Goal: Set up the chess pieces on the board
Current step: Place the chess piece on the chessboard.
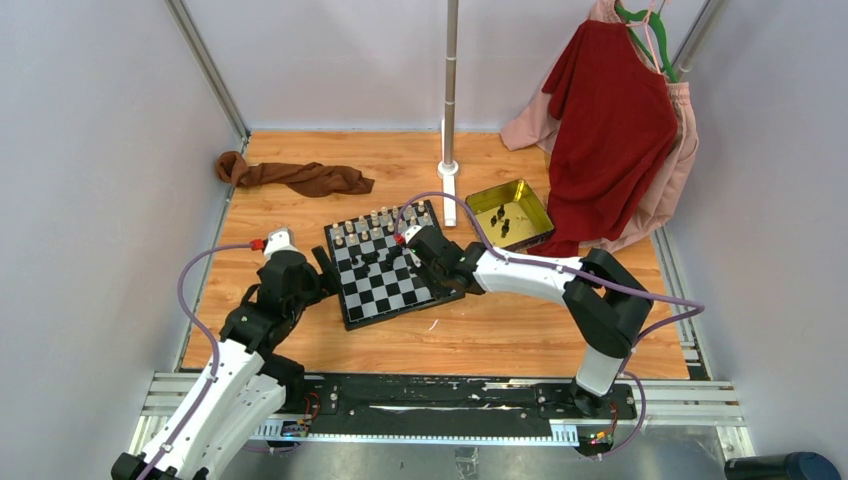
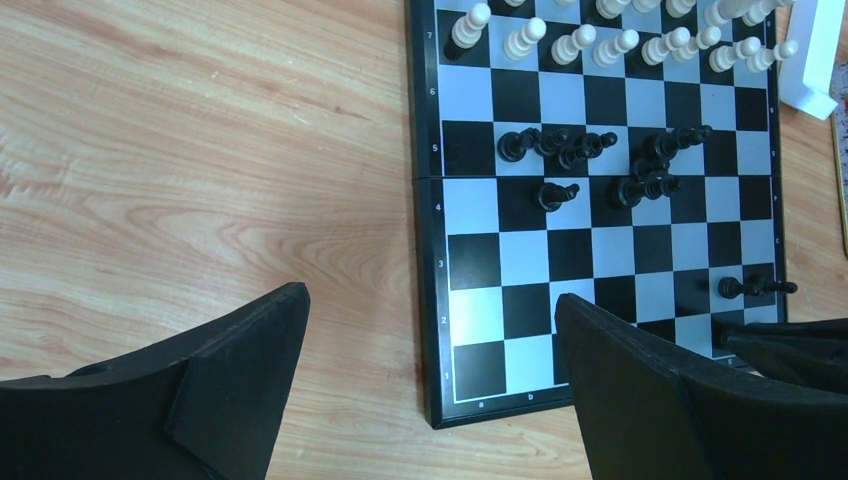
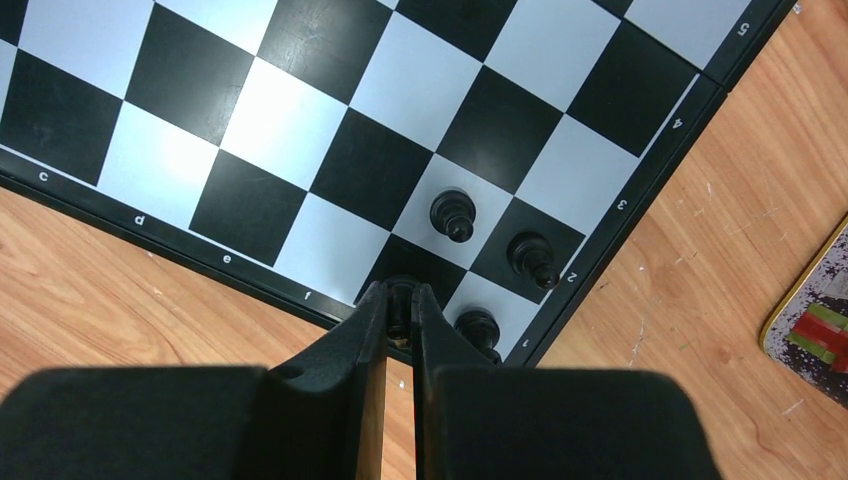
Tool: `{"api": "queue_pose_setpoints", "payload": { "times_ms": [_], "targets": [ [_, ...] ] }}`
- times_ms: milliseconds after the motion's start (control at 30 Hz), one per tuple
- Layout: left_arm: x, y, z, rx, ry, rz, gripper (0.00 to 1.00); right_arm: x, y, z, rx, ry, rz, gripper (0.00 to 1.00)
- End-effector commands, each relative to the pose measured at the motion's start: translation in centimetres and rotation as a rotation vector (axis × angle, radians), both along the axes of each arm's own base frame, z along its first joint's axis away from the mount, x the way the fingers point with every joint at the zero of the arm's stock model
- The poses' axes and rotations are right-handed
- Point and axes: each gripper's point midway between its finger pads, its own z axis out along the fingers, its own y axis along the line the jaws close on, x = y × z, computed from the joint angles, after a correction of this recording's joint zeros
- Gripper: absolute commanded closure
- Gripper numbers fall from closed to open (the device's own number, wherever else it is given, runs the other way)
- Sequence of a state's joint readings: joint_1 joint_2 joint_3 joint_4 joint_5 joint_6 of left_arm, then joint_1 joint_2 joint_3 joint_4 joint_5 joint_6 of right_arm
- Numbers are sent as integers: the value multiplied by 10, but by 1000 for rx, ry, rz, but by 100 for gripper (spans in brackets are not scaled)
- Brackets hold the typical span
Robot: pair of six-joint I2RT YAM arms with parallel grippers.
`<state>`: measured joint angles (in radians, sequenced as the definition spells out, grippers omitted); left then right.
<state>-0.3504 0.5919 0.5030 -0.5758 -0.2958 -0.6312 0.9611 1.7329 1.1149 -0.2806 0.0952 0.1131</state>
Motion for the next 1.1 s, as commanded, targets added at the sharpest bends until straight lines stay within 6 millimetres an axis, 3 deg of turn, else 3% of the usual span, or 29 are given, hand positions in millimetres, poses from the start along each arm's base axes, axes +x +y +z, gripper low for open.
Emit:
{"api": "queue_pose_setpoints", "payload": {
  "times_ms": [0,233,533,1067],
  "targets": [
    [1,-3,-3,7,-2,-20,0,2,-3,-7,-5,21,-17,100],
    [1,-3,-3,7,-4,-21,0,2,-5,-8,-8,25,-19,99],
    [0,-4,-2,6,-6,-26,0,2,-5,-6,-8,24,-18,78],
    [0,-5,-2,7,-10,-28,0,6,-5,10,-9,-1,-9,64]
  ]
}}
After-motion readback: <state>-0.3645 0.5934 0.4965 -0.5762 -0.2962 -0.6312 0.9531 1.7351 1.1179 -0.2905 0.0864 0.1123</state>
